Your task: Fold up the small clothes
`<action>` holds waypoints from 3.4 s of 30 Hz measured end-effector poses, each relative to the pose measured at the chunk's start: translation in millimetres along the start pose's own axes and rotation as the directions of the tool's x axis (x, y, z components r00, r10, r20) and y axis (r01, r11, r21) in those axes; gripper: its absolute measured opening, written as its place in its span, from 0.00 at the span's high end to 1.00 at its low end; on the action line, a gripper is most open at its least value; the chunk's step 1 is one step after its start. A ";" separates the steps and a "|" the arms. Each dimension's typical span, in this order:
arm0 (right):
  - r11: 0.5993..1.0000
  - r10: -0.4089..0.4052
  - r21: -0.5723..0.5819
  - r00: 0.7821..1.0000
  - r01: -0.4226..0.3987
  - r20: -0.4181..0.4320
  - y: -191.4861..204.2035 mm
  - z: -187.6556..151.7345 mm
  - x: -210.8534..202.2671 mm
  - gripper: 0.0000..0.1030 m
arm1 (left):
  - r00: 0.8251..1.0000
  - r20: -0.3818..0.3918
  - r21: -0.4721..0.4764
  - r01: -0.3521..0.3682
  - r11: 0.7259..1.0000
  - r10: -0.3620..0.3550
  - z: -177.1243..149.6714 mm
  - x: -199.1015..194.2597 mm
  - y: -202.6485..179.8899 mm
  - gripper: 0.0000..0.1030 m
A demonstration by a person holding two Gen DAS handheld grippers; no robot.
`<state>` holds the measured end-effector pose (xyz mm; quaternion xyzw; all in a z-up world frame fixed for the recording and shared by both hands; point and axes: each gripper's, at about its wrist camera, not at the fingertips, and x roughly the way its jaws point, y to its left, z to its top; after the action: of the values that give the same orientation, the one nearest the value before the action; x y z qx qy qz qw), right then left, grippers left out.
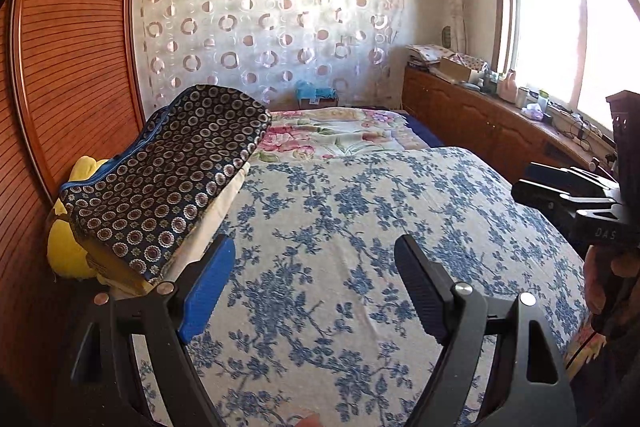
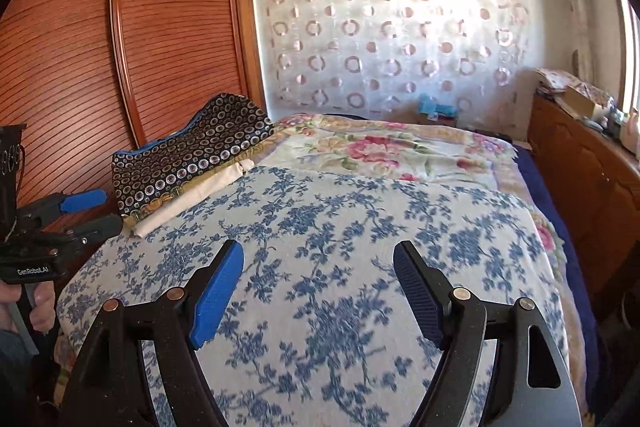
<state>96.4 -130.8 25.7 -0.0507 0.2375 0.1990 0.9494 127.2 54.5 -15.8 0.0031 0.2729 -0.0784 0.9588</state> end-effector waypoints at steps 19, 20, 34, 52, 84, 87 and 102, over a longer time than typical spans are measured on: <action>0.993 -0.109 0.049 0.985 0.103 0.130 6.6 -11.5 -90.1 0.19 | 0.996 0.091 0.009 0.010 1.000 -0.011 28.6 -58.6 -39.2 0.20; 0.993 -0.117 0.051 0.984 0.111 0.138 7.6 -13.0 -92.6 0.19 | 0.995 0.097 0.010 0.005 1.000 -0.006 29.6 -60.9 -40.7 0.20; 0.989 -0.146 0.051 0.972 0.139 0.182 16.2 -33.1 -111.3 0.19 | 0.990 0.137 -0.008 -0.015 1.000 0.016 30.6 -74.4 -42.7 0.20; 0.989 -0.144 0.050 0.972 0.137 0.185 9.1 -31.6 -115.3 0.19 | 0.990 0.140 -0.020 -0.027 0.999 0.029 27.4 -73.5 -40.1 0.20; 0.990 -0.143 0.046 0.972 0.136 0.187 7.8 -33.3 -114.3 0.19 | 0.989 0.144 -0.022 -0.026 0.999 0.029 27.1 -73.7 -39.9 0.20; 0.990 -0.142 0.047 0.972 0.136 0.187 7.9 -33.3 -114.3 0.19 | 0.989 0.144 -0.021 -0.028 0.999 0.030 26.8 -73.7 -40.1 0.20; 0.990 -0.142 0.043 0.972 0.136 0.188 8.4 -35.7 -115.8 0.19 | 0.989 0.145 -0.021 -0.026 0.999 0.029 26.1 -73.3 -39.4 0.20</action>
<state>-15.9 -170.9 48.8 -0.0335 0.1442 0.1326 0.9801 73.5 25.2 46.3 -0.0080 0.2033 -0.0626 0.9771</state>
